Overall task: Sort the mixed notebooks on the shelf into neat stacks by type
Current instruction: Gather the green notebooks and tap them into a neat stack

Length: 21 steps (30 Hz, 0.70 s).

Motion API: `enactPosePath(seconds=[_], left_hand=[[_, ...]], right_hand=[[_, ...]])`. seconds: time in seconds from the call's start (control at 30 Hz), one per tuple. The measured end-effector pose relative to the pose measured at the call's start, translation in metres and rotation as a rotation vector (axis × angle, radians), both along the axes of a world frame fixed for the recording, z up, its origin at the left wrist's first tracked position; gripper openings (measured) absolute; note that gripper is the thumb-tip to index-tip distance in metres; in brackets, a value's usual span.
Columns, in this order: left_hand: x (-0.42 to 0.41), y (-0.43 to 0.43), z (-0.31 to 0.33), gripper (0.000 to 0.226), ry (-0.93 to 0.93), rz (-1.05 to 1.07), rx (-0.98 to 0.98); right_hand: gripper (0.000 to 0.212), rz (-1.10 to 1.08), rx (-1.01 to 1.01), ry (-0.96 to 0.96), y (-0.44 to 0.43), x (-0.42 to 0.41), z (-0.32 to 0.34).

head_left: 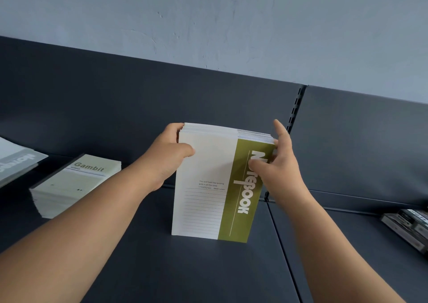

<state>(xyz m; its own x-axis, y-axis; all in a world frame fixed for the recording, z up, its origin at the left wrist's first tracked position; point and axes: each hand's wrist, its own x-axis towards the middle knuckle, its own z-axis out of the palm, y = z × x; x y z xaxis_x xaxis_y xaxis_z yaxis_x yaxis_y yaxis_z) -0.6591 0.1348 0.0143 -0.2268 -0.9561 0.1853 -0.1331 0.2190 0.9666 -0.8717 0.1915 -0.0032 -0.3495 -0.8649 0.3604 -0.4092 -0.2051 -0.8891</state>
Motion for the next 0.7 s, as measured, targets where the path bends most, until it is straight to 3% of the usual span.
enactPosePath(seconds=[0.13, 0.27, 0.37, 0.5, 0.7], left_hand=[[-0.003, 0.006, 0.007, 0.075, -0.180, 0.010, -0.147], [-0.001, 0.008, 0.011, 0.067, -0.303, 0.034, -0.207], [-0.002, 0.011, 0.016, 0.067, -0.293, 0.024, -0.168], [-0.008, 0.014, 0.013, 0.073, -0.177, 0.020, -0.090], [-0.007, 0.009, 0.013, 0.074, -0.177, 0.038, -0.085]], right_hand=[[0.072, -0.055, 0.036, 0.276, 0.002, 0.000, 0.006], [0.059, -0.083, 0.058, 0.321, 0.006, 0.002, 0.014], [0.054, -0.049, 0.070, 0.209, 0.012, 0.004, 0.019], [0.074, -0.021, 0.070, -0.063, 0.013, 0.012, 0.015], [0.078, 0.001, 0.091, -0.121, 0.005, 0.015, 0.010]])
